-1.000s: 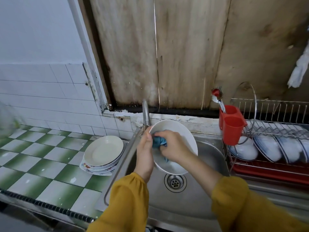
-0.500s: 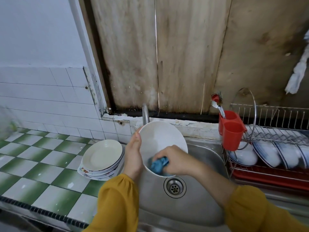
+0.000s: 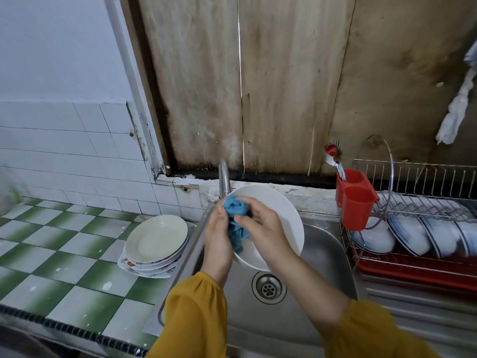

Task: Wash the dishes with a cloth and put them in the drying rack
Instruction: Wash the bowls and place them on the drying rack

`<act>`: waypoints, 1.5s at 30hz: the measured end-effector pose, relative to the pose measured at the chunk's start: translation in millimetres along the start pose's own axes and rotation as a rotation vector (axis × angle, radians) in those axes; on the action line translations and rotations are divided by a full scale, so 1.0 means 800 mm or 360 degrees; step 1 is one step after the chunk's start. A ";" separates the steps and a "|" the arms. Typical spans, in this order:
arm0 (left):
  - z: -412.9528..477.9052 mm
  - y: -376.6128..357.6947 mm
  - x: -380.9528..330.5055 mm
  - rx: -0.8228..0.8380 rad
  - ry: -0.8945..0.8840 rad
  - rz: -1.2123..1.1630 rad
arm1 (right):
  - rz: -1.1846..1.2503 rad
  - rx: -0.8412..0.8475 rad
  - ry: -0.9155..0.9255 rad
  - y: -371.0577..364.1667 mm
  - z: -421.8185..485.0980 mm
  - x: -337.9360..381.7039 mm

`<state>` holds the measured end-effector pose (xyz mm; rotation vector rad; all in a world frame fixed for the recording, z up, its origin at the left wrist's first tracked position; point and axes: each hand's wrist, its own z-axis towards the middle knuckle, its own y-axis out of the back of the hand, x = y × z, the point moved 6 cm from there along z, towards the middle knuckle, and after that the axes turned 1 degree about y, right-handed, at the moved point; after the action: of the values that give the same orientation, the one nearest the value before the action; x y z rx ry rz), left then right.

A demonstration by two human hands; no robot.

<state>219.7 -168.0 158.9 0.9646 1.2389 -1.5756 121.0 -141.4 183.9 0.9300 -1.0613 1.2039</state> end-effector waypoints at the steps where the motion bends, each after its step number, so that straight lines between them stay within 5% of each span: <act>1: 0.002 0.003 -0.002 0.0009 -0.0004 -0.0002 | 0.0153 0.0085 -0.0067 -0.008 -0.003 0.001; 6: -0.008 -0.011 -0.009 0.0123 0.0004 0.0030 | 0.0214 -0.0323 -0.0077 0.014 0.003 0.013; 10: -0.004 0.010 -0.030 0.0021 -0.0066 -0.0124 | 0.0007 0.0555 -0.0087 -0.017 -0.010 0.021; 13: 0.001 0.028 -0.046 -0.0015 -0.0159 -0.0003 | -0.1127 0.1057 0.0052 0.007 -0.004 0.012; 16: -0.003 0.021 -0.050 0.0029 -0.0215 0.0074 | -0.2084 0.0670 0.0529 0.034 0.022 0.021; 18: -0.006 0.011 -0.047 0.0077 -0.0198 0.0052 | -0.1911 0.0108 0.0992 0.040 0.023 0.045; 20: -0.010 -0.004 -0.049 0.0158 -0.0202 0.0092 | -0.1521 -0.0155 0.1183 0.043 0.021 0.056; 26: -0.004 -0.013 -0.050 0.0148 -0.0158 0.0101 | -0.0779 -0.0310 0.0813 0.034 0.028 0.062; 30: 0.005 -0.003 -0.055 0.0094 -0.0088 0.0015 | -0.0423 0.0318 0.0438 -0.009 0.019 0.051; 31: 0.008 0.001 -0.055 0.0119 -0.0077 -0.0014 | -0.0442 0.0309 0.0376 -0.003 0.024 0.047; 35: 0.007 -0.009 -0.063 0.0213 -0.0180 0.0171 | -0.0479 -0.0417 0.0442 0.042 0.042 0.057; 37: 0.010 -0.013 -0.068 0.0183 -0.0190 0.0192 | -0.0284 -0.0124 0.0437 0.014 0.036 0.055; 39: 0.021 0.001 -0.073 0.0136 -0.0160 0.0125 | -0.0373 0.0446 0.0390 -0.019 0.018 0.049; 42: 0.036 0.023 -0.081 0.0113 -0.0167 0.0108 | -0.1104 0.1024 0.0385 -0.011 0.011 0.034; 43: 0.037 0.026 -0.081 0.0099 -0.0175 0.0106 | -0.1457 0.0999 0.0479 0.001 0.019 0.031; 45: 0.036 0.020 -0.078 0.0110 -0.0185 0.0138 | -0.1890 0.0491 0.0918 0.023 0.042 0.050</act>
<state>252.8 -187.4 218.4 0.9439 1.0552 -1.5921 99.9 -160.4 231.2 1.0891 0.2088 0.5268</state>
